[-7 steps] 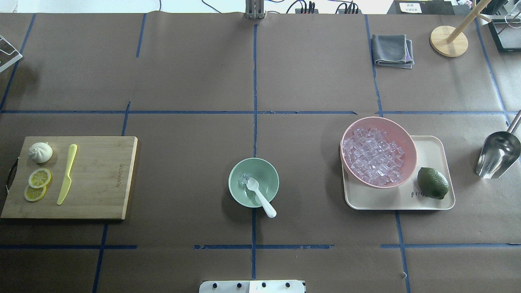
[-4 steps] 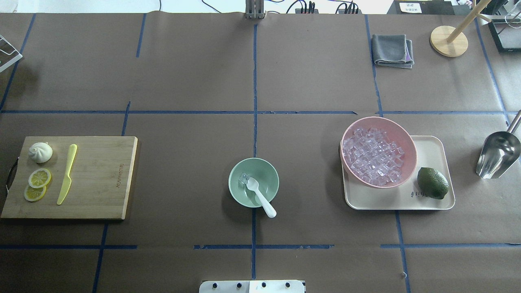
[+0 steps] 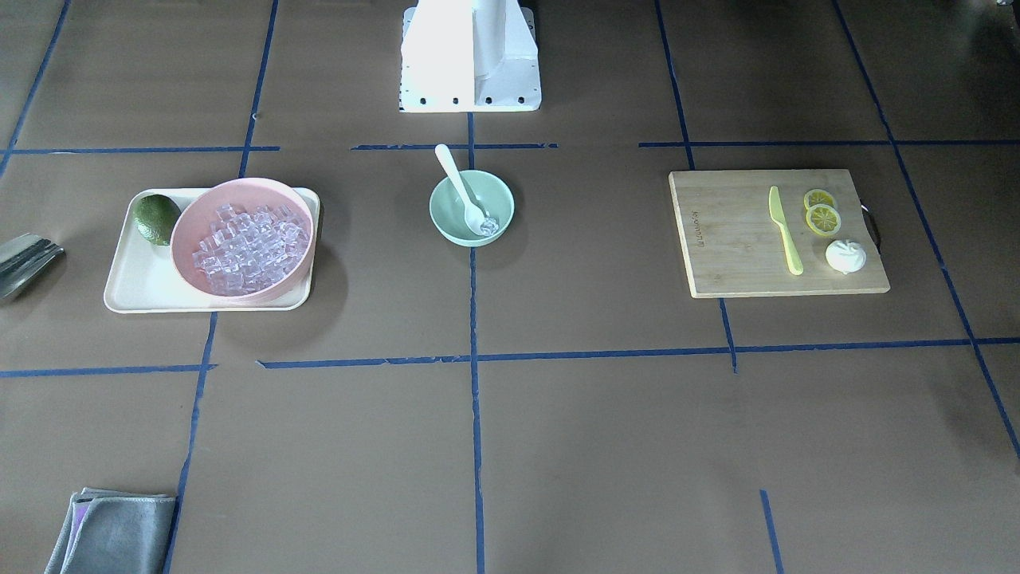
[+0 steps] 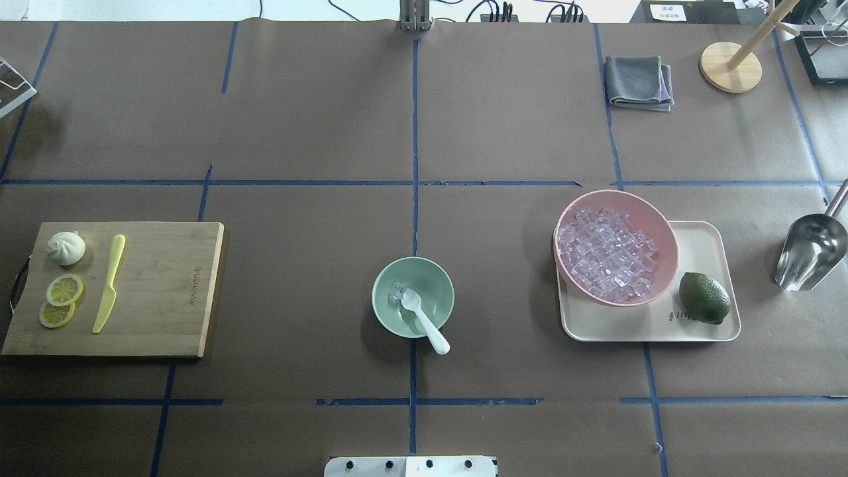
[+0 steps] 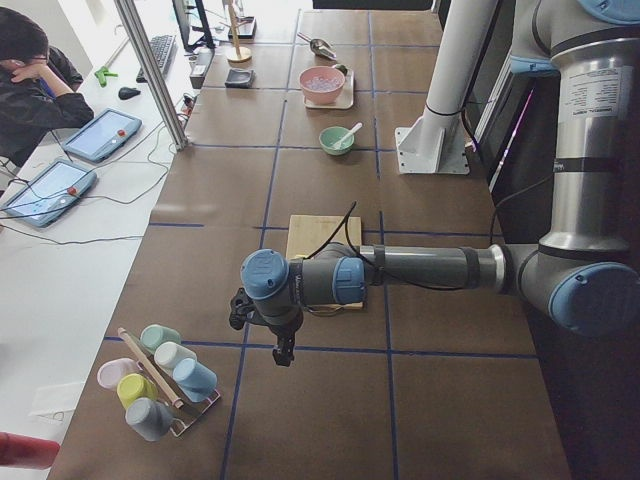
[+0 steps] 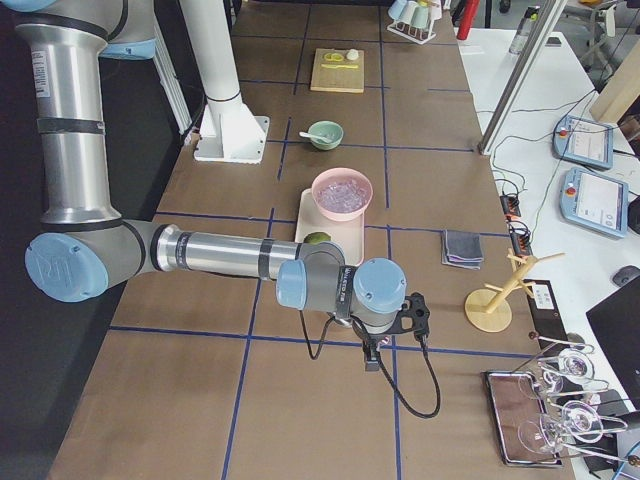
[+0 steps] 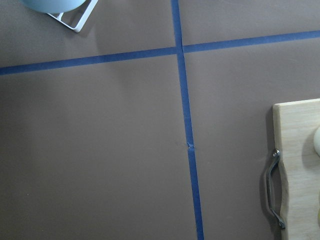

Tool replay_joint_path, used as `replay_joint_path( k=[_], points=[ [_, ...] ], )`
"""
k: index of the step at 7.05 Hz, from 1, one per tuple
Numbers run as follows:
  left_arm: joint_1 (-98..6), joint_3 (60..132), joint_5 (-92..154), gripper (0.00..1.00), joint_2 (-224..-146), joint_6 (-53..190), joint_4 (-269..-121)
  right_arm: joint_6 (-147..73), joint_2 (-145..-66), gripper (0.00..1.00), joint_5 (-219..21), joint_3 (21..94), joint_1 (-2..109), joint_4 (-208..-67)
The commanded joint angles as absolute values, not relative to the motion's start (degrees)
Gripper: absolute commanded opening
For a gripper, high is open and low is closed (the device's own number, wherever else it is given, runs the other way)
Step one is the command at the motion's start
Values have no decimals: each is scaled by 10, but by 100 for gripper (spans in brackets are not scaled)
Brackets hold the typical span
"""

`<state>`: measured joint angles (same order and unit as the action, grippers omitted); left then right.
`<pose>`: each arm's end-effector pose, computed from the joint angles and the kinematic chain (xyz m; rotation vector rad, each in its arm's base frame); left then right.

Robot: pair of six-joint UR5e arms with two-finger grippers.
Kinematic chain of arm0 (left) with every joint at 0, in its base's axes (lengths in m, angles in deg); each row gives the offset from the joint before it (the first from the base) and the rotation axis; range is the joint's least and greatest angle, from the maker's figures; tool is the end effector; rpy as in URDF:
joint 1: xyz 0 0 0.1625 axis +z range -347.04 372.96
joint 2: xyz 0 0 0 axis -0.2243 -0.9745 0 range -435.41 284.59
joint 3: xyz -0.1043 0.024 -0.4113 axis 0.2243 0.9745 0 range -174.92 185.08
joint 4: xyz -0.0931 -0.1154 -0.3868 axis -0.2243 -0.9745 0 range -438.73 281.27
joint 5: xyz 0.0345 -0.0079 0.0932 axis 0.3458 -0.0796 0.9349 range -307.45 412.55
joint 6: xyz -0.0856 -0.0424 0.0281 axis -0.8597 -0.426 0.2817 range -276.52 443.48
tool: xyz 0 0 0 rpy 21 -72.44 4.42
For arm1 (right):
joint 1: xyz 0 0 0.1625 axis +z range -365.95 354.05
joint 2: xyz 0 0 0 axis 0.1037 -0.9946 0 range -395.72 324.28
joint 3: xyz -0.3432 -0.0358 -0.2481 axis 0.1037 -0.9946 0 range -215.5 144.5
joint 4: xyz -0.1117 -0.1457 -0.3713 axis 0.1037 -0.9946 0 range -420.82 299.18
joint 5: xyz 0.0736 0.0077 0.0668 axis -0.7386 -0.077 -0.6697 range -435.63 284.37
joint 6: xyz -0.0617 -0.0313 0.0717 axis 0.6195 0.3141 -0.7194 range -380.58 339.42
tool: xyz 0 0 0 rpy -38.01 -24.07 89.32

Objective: Put spoon and ice into bowl

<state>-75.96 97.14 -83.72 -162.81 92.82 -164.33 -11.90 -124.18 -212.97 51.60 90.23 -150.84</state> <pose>-0.0525 -0.4674 0.6678 -0.0232 0.8115 0.1371 0.1137 -0.4921 0.6664 0.0844 -0.8221 -0.0311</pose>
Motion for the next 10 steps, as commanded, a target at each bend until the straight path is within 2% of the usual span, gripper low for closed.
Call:
replay_joint_path(
  k=[1,10],
  points=[
    [-761,971,-834,100,-1627,928,-1642,-153,-1242,100,-2113,524,905,-1508],
    [-785,975,-812,100,-1630,933,-1642,-164,-1248,100,-2120,525,904,-1508]
  ],
)
